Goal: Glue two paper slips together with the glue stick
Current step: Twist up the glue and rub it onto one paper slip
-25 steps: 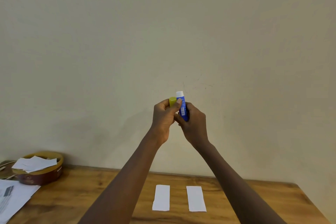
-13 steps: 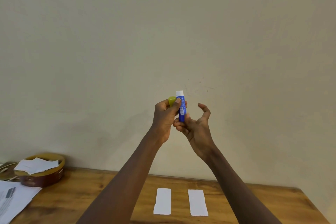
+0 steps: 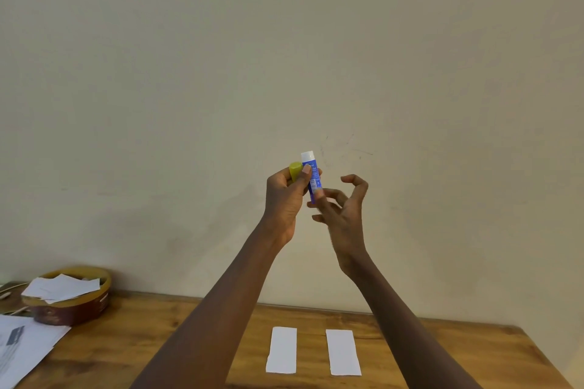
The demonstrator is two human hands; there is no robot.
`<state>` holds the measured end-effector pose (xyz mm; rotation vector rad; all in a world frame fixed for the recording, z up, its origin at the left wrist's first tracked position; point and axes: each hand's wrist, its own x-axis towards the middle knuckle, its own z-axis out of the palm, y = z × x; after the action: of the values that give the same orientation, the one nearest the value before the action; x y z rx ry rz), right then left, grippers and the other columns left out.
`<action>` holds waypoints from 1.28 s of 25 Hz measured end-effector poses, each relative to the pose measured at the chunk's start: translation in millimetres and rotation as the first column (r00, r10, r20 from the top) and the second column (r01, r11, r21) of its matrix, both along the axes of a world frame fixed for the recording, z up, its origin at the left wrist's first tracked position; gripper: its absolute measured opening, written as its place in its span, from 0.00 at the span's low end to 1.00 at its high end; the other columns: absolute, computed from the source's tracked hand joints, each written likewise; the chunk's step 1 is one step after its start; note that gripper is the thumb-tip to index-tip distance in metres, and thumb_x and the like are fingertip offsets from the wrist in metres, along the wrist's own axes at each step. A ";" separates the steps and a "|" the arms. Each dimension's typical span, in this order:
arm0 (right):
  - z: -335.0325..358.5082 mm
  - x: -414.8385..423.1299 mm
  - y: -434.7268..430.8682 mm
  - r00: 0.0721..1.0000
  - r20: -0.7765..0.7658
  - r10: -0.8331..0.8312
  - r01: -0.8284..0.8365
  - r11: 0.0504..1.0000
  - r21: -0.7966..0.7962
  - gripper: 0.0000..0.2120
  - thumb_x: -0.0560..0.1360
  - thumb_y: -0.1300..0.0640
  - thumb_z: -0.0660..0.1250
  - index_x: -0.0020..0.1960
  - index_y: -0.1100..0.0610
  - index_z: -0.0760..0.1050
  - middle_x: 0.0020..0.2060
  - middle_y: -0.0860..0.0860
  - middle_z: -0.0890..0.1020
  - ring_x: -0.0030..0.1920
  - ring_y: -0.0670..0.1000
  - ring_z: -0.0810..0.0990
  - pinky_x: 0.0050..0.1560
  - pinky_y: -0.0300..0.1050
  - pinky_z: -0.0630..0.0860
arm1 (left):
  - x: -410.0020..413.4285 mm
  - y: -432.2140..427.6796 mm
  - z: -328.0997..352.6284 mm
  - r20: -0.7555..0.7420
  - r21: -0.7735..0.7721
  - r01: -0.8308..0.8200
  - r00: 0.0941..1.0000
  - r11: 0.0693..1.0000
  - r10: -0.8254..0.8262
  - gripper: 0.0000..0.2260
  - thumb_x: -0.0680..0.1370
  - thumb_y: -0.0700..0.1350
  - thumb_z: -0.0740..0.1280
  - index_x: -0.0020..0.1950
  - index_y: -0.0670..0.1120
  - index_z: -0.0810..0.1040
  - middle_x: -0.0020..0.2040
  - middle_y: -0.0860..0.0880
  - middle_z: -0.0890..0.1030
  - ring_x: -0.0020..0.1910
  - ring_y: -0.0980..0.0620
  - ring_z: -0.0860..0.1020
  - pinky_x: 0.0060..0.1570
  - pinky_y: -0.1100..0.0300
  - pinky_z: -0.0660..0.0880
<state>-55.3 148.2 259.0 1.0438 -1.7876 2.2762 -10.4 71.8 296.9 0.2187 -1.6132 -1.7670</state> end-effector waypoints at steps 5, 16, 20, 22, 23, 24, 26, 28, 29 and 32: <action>-2.1 2.5 -0.2 0.997 -0.007 0.079 -0.079 0.997 0.021 0.09 0.77 0.64 0.57 0.55 0.55 0.61 0.35 0.55 0.81 0.29 0.46 0.80 0.34 0.34 0.76 | -0.6 -2.2 -0.1 -0.024 0.004 0.031 0.999 1.000 -0.031 0.10 0.77 0.45 0.60 0.51 0.40 0.75 0.50 0.45 0.79 0.46 0.48 0.78 0.29 0.70 0.76; -2.9 0.1 2.6 0.963 0.132 0.236 -0.221 0.968 -0.119 0.09 0.78 0.60 0.54 0.57 0.53 0.59 0.34 0.49 0.83 0.30 0.47 0.81 0.35 0.36 0.78 | -0.9 0.5 0.5 -0.055 0.001 0.060 0.997 0.998 -0.060 0.09 0.77 0.44 0.59 0.51 0.40 0.74 0.50 0.45 0.79 0.47 0.47 0.78 0.30 0.72 0.77; -3.4 2.8 -2.3 0.990 -0.034 -0.137 0.136 0.990 -0.028 0.21 0.70 0.61 0.68 0.53 0.51 0.58 0.40 0.55 0.79 0.33 0.47 0.80 0.35 0.32 0.77 | -3.2 2.1 1.8 -0.063 -0.007 0.028 0.998 1.000 -0.029 0.10 0.77 0.44 0.59 0.52 0.39 0.74 0.52 0.43 0.79 0.50 0.48 0.77 0.31 0.78 0.73; -3.6 2.9 -2.2 0.997 -0.015 -0.070 0.069 0.996 -0.064 0.14 0.73 0.64 0.63 0.51 0.53 0.60 0.37 0.57 0.80 0.29 0.46 0.80 0.33 0.32 0.77 | -3.1 2.0 3.4 -0.058 -0.019 0.040 0.997 0.999 -0.041 0.11 0.77 0.44 0.59 0.54 0.38 0.74 0.51 0.44 0.79 0.50 0.48 0.77 0.29 0.80 0.71; -2.5 3.1 -1.4 0.999 0.031 0.035 -0.032 0.995 -0.096 0.11 0.76 0.64 0.59 0.52 0.53 0.60 0.36 0.57 0.80 0.29 0.46 0.80 0.33 0.33 0.77 | -3.3 1.7 3.8 -0.053 -0.028 0.044 0.998 0.999 -0.045 0.12 0.77 0.44 0.59 0.55 0.37 0.74 0.52 0.43 0.79 0.50 0.48 0.77 0.29 0.79 0.72; -2.3 2.7 -0.2 0.990 0.071 0.122 -0.113 0.986 -0.120 0.09 0.77 0.64 0.56 0.53 0.53 0.60 0.36 0.56 0.79 0.29 0.46 0.80 0.33 0.34 0.77 | -3.8 1.4 3.6 -0.047 -0.035 0.043 0.998 0.998 -0.044 0.13 0.77 0.44 0.59 0.55 0.36 0.73 0.53 0.42 0.79 0.50 0.47 0.77 0.31 0.77 0.73; -2.4 2.1 -0.6 0.989 0.091 0.120 -0.108 0.986 -0.126 0.12 0.76 0.62 0.58 0.55 0.51 0.58 0.39 0.52 0.78 0.32 0.47 0.80 0.34 0.33 0.77 | -4.4 2.4 2.6 -0.034 -0.046 0.031 0.999 0.998 -0.032 0.13 0.77 0.44 0.59 0.56 0.36 0.73 0.56 0.40 0.79 0.50 0.47 0.77 0.36 0.72 0.76; -4.1 1.2 -2.1 0.996 0.003 -0.094 0.094 0.993 -0.067 0.20 0.71 0.62 0.67 0.54 0.51 0.58 0.41 0.53 0.78 0.34 0.47 0.80 0.35 0.32 0.77 | -5.4 2.2 2.2 -0.031 -0.048 0.016 0.999 0.999 -0.018 0.13 0.77 0.44 0.59 0.56 0.37 0.73 0.57 0.39 0.79 0.50 0.48 0.77 0.44 0.68 0.76; -4.2 1.2 -2.7 0.986 -0.021 -0.165 0.163 0.985 -0.062 0.21 0.69 0.63 0.69 0.53 0.52 0.60 0.41 0.55 0.79 0.33 0.46 0.80 0.35 0.31 0.77 | -5.7 2.2 2.2 -0.033 -0.054 0.015 0.999 0.998 -0.017 0.13 0.77 0.44 0.59 0.56 0.37 0.73 0.57 0.39 0.79 0.50 0.48 0.77 0.45 0.67 0.75; -3.9 1.5 -1.2 0.999 0.031 -0.024 0.027 0.993 -0.116 0.10 0.75 0.65 0.60 0.52 0.54 0.64 0.37 0.57 0.80 0.30 0.46 0.81 0.34 0.33 0.77 | -5.3 2.0 4.1 -0.048 -0.052 0.049 0.998 0.997 -0.051 0.11 0.77 0.44 0.59 0.54 0.38 0.73 0.53 0.43 0.79 0.50 0.48 0.77 0.38 0.70 0.77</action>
<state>-53.8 147.0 255.1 0.9674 -1.6451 2.3600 -15.7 73.8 301.0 0.1109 -1.6387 -1.7530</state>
